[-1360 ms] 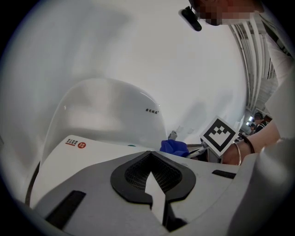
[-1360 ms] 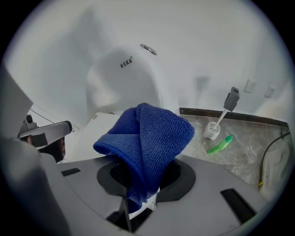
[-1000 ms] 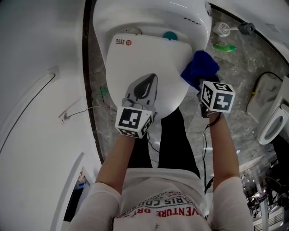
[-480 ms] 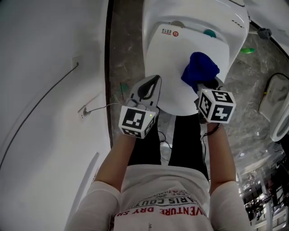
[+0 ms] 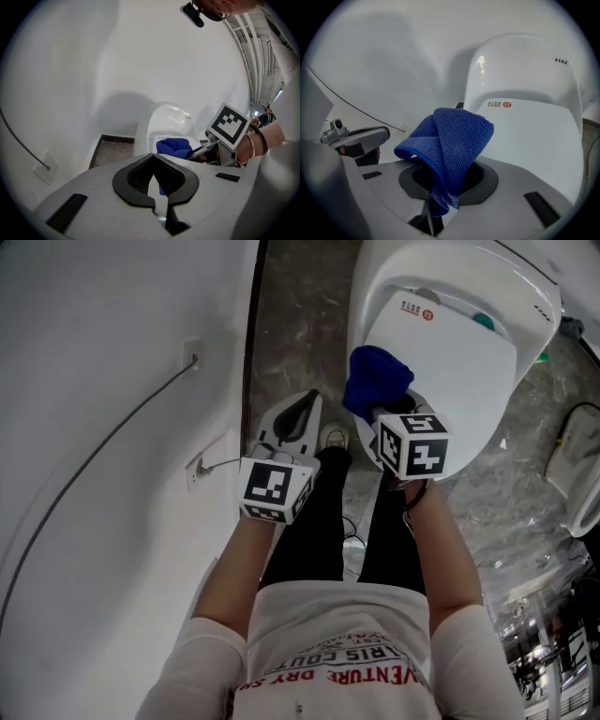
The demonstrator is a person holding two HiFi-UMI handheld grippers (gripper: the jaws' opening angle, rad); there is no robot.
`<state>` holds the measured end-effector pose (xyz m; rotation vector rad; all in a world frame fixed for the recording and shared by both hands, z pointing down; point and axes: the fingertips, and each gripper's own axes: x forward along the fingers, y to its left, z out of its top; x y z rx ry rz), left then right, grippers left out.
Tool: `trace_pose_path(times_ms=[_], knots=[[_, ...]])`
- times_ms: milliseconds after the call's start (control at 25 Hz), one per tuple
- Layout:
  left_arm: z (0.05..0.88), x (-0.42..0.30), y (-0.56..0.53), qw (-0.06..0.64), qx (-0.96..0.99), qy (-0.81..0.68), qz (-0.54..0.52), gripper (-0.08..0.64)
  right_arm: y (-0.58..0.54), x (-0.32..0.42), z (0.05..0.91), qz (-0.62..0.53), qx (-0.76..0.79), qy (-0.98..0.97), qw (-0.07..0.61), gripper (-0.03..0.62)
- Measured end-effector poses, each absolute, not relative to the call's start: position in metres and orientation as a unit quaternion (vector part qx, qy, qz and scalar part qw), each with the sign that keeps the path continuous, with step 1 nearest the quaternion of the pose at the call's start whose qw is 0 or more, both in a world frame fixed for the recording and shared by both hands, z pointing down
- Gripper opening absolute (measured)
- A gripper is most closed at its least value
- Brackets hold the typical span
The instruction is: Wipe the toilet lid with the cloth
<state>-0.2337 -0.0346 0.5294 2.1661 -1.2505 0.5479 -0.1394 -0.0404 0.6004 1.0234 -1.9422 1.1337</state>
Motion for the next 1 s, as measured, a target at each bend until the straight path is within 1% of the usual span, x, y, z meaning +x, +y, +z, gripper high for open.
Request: trace_pose_path(times_ms=[120,240,560,720,1000], knots=[[0.539,-0.245,-0.026,0.292,0.806,-0.471,0.209,0.005,-0.036,-0.158,0.614,0.447,0.384,-0.742,0.319,0.087],[0.547,-0.243,-0.017,0.305,0.800,-0.475,0.202,0.005,-0.030,-0.154,0.630,0.449,0.388,-0.736,0.325,0.087],[0.553,-0.198,-0.006,0.305,0.805,-0.470,0.194,0.005,-0.028,-0.127,0.637,0.456,0.367,-0.745,0.320,0.087],[0.555,-0.177,0.000,0.307,0.801,-0.476,0.197,0.005,-0.031,-0.104,0.628,0.448,0.371,-0.752,0.312,0.087],[0.550,-0.132,0.007,0.308,0.798,-0.477,0.202,0.005,-0.023,-0.043,0.622,0.450,0.370,-0.749,0.315,0.087]])
